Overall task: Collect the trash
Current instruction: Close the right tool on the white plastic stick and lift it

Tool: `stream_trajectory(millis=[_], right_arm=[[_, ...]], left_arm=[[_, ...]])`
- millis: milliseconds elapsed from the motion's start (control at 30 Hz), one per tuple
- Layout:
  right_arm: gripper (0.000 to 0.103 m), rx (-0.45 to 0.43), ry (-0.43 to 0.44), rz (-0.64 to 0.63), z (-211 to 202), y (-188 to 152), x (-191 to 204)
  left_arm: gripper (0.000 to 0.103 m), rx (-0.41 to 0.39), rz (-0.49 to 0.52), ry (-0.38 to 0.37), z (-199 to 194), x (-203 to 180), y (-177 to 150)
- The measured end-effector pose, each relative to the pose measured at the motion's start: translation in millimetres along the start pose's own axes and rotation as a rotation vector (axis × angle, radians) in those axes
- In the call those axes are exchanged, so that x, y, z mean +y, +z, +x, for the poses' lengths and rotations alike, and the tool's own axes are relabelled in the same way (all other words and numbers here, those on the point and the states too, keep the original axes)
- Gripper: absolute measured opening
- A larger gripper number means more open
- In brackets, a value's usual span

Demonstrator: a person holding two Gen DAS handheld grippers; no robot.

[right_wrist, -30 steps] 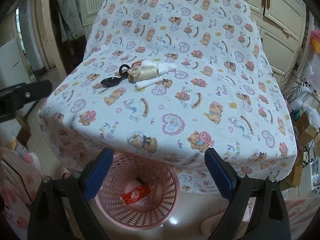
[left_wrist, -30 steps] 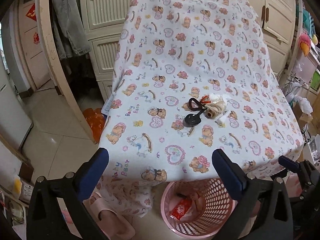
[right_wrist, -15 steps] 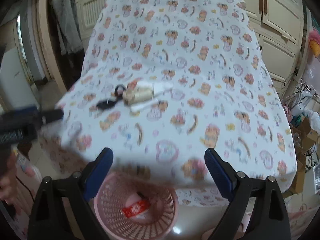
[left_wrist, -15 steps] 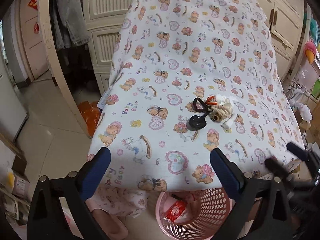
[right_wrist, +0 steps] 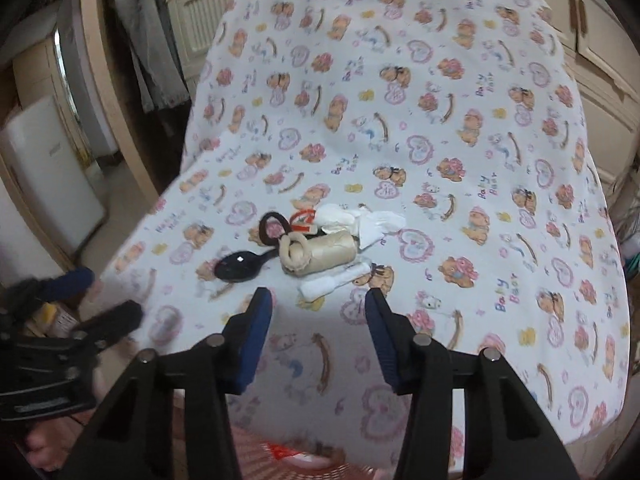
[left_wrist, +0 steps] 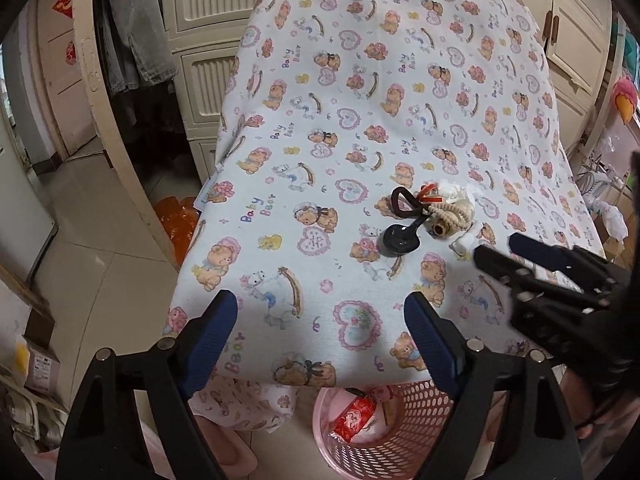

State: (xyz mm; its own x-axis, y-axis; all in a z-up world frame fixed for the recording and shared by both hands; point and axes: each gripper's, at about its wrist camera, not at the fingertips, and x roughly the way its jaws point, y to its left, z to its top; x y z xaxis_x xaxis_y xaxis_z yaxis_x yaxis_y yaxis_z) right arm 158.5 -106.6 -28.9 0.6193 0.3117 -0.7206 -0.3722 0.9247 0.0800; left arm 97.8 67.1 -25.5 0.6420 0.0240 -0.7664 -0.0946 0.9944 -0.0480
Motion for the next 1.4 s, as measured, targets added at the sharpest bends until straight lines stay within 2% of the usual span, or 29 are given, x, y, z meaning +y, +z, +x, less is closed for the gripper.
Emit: stream_trajectory(millis=[100, 367, 467, 500, 533, 700, 800, 900, 1000, 1067, 1100, 1133, 1200, 1333, 1367, 1400], right_arm=[[0.047, 0.01, -0.022, -0.023, 14, -4, 3], [0.046, 0.015, -0.057, 0.008, 38, 2, 1], [0.033, 0.003, -0.066, 0.022, 39, 2, -4], [0.025, 0.004, -0.059, 0.033, 38, 2, -7], [0.023, 0.005, -0.048, 0.045, 36, 1, -9], [0.023, 0.006, 0.001, 0.107, 25, -9, -26], [0.023, 0.013, 0.024, 0.125, 16, -17, -36], [0.023, 0.024, 0.045, 0.114, 8, -23, -42], [0.024, 0.035, 0.077, 0.095, 2, -29, -46], [0.033, 0.034, 0.055, 0.071, -2, -32, -48], [0.046, 0.032, 0.039, 0.067, -3, -33, -49], [0.051, 0.029, 0.027, 0.069, -4, -35, -51], [0.051, 0.027, 0.015, 0.081, -4, -34, -55], [0.051, 0.026, 0.062, 0.125, 3, -26, -53], [0.05, 0.016, 0.053, 0.119, 5, -25, -50], [0.043, 0.009, 0.041, 0.107, 8, -23, -45]], left_arm=[[0.084, 0.007, 0.011, 0.005, 4, -2, 0], [0.084, 0.035, -0.001, 0.005, 17, -3, 1], [0.083, 0.036, -0.001, 0.003, 19, -6, 1], [0.08, 0.038, -0.001, 0.001, 20, -7, 1], [0.079, 0.041, 0.001, -0.002, 20, -9, 1], [0.079, 0.047, 0.028, -0.004, 23, -20, 2], [0.079, 0.024, 0.069, 0.002, 18, -27, 9], [0.079, 0.018, 0.126, -0.048, 18, -35, 19], [0.079, 0.02, 0.161, -0.006, 29, -43, 22], [0.079, 0.053, 0.159, 0.014, 41, -45, 19], [0.079, 0.074, 0.151, 0.017, 47, -46, 17], [0.079, 0.088, 0.144, 0.016, 50, -47, 16], [0.079, 0.092, 0.135, 0.009, 52, -49, 15], [0.079, 0.066, 0.128, 0.025, 47, -50, 16], [0.079, 0.061, 0.123, 0.033, 46, -49, 16], [0.079, 0.057, 0.113, 0.032, 44, -47, 17]])
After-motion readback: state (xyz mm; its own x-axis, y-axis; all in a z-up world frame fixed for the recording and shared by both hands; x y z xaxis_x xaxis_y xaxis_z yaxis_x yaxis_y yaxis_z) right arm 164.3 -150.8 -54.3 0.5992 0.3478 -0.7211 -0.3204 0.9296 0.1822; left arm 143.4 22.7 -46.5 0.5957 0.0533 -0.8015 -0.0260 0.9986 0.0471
